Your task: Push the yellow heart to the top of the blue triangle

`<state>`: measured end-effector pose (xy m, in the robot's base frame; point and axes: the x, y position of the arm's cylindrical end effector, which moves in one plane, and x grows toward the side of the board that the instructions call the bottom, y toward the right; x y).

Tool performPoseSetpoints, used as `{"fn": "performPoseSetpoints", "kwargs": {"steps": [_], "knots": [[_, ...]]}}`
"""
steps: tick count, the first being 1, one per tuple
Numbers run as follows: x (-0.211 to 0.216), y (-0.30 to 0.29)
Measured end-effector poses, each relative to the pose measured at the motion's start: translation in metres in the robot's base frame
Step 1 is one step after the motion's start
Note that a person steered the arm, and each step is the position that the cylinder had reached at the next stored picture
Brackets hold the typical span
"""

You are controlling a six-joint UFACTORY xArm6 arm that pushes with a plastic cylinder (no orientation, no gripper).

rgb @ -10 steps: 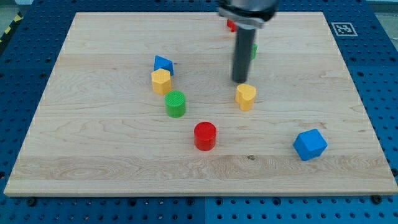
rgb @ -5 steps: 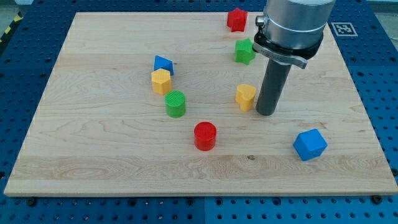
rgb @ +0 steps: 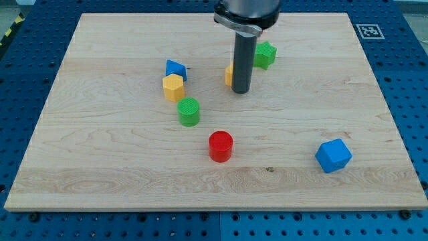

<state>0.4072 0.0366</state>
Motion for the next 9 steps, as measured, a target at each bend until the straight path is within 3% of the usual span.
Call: {"fn": "performPoseSetpoints", "kwargs": {"steps": [1, 3, 5, 9], "knots": [[-0.013, -0.006], [-0.021, 0.054], [-0.040, 0.050], [-0.056, -0.080]]}}
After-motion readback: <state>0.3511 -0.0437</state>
